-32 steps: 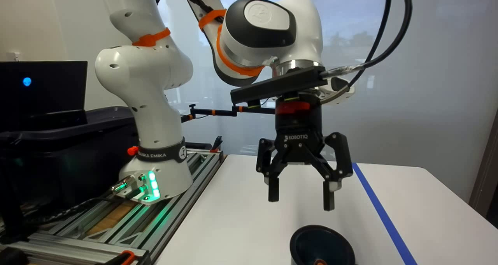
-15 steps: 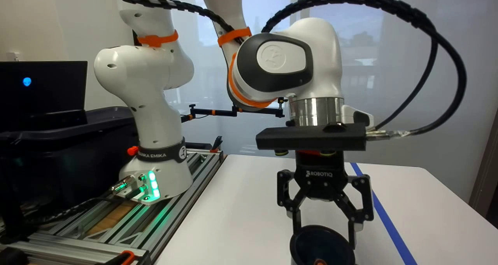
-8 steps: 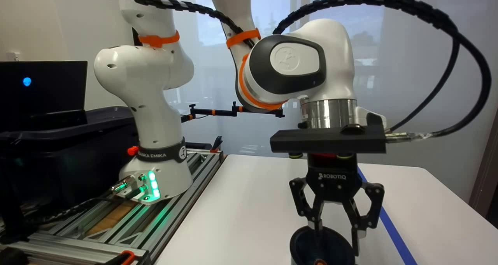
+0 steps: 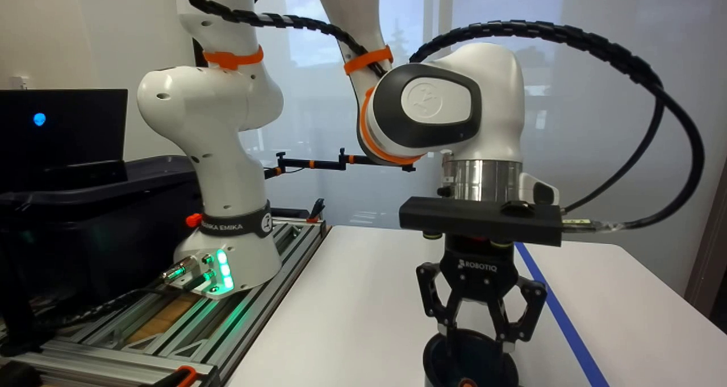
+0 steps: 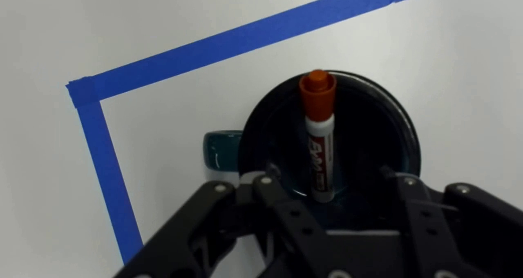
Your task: Put the red marker on the table.
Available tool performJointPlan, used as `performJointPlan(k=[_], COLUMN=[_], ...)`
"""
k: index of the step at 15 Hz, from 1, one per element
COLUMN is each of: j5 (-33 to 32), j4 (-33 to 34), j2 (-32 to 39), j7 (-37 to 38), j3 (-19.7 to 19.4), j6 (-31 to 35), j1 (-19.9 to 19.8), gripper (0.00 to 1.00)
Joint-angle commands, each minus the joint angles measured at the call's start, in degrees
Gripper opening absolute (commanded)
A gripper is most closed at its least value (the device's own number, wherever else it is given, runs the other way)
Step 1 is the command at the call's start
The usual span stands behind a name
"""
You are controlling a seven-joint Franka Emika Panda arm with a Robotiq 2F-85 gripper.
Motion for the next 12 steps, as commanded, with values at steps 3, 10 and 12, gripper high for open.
performJointPlan(k=[3, 10, 12], j5=[0.8, -4.6, -5.9], j4=[1.4, 2.7, 3.0], j2=[0.4, 3.2, 4.1], j7=[-1.3, 2.7, 3.7], j3=[0.1, -1.2, -1.3], j6=[-4.6, -2.5, -1.8], j1=[-0.2, -0.4, -0.5], gripper=[0.46, 0.49, 0.48])
